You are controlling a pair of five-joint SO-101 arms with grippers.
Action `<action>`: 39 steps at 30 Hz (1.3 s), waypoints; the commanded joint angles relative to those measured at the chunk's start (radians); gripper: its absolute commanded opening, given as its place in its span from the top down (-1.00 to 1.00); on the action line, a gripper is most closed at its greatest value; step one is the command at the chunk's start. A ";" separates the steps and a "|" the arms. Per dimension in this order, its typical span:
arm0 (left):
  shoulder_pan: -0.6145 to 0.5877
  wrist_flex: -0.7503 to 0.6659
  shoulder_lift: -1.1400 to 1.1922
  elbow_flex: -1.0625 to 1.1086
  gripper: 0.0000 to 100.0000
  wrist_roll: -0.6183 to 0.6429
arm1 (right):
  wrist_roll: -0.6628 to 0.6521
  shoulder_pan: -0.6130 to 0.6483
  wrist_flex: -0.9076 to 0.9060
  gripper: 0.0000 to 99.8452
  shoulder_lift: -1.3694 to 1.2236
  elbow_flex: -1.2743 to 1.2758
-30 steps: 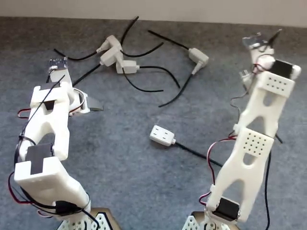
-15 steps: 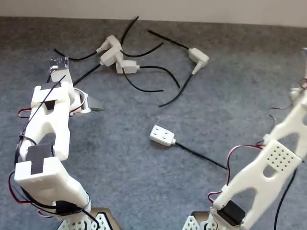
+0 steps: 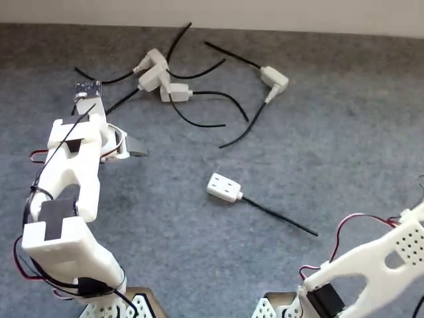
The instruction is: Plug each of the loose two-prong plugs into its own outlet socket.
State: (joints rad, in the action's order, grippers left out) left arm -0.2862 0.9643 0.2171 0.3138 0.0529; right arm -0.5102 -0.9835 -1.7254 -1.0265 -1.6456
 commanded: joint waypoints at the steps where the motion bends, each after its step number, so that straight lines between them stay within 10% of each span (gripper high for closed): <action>1: 0.022 -0.025 -0.045 -0.001 0.21 -0.002 | 0.012 -0.048 -0.044 0.96 0.079 -0.130; 13: 0.024 -0.031 -0.045 0.008 0.21 0.000 | 0.184 -0.038 -0.044 0.96 0.298 -0.058; 22: 0.021 -0.031 -0.045 0.008 0.21 0.002 | 0.212 0.131 -0.030 0.96 0.835 0.946; 39: 0.019 -0.031 -0.045 0.010 0.21 0.002 | 0.127 0.380 0.684 0.96 1.190 2.120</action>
State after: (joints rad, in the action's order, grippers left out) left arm -0.2816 0.9444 0.2171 0.3261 0.0529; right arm -0.3644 -0.6229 -1.1807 0.1166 0.3475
